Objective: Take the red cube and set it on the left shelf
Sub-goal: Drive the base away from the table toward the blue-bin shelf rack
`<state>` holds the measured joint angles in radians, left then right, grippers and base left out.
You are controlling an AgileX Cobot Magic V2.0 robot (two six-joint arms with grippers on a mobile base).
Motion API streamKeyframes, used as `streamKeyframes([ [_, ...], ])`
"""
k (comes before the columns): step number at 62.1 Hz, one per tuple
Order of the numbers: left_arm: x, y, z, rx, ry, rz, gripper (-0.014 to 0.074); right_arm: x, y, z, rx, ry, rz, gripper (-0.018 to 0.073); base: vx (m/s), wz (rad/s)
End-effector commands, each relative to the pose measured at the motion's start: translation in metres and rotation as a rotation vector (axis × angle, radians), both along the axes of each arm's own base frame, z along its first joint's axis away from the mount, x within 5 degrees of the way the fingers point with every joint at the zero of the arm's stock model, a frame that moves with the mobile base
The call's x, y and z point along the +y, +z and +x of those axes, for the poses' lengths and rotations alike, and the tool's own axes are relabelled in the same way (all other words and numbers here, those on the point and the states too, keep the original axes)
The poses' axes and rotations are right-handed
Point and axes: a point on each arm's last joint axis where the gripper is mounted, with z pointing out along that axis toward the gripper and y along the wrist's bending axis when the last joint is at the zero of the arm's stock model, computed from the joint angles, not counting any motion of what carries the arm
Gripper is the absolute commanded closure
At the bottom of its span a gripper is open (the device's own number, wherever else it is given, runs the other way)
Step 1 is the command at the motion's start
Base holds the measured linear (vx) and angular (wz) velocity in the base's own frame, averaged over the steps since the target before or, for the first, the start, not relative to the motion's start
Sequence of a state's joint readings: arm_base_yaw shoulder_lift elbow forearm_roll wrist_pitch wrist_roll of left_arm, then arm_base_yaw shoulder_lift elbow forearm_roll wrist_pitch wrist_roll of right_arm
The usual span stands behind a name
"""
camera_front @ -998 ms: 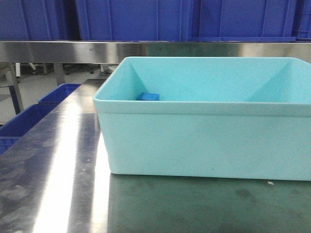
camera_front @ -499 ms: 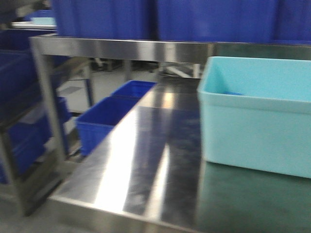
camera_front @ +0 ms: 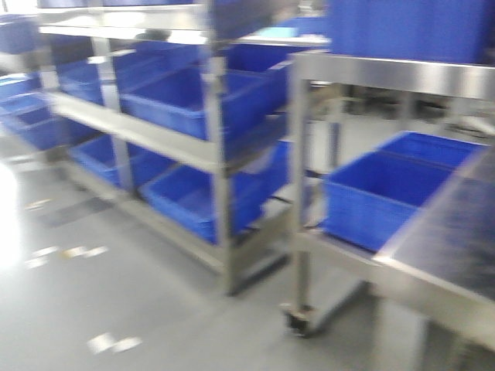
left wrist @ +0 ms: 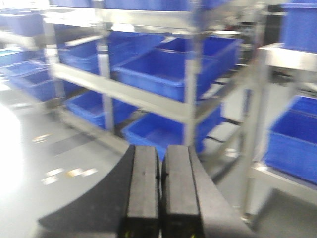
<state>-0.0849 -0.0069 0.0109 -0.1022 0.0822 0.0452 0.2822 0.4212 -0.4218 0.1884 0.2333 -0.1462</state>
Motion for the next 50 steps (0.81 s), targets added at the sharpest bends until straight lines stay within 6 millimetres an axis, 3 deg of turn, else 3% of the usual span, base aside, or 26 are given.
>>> streamKeyframes([
  [1,0.0005,0.0006,-0.0002,-0.075,0.003,-0.016,0.0496,-0.0019,0.0169,0.0008,-0.108,-0.022,0.022,0.0412,-0.16,0.93],
  [50,0.0005,0.0006,-0.0002,-0.075,0.003,-0.016,0.0496,-0.0017,0.0169,0.0007,-0.108,-0.02,0.022,0.0412,-0.03,0.82],
])
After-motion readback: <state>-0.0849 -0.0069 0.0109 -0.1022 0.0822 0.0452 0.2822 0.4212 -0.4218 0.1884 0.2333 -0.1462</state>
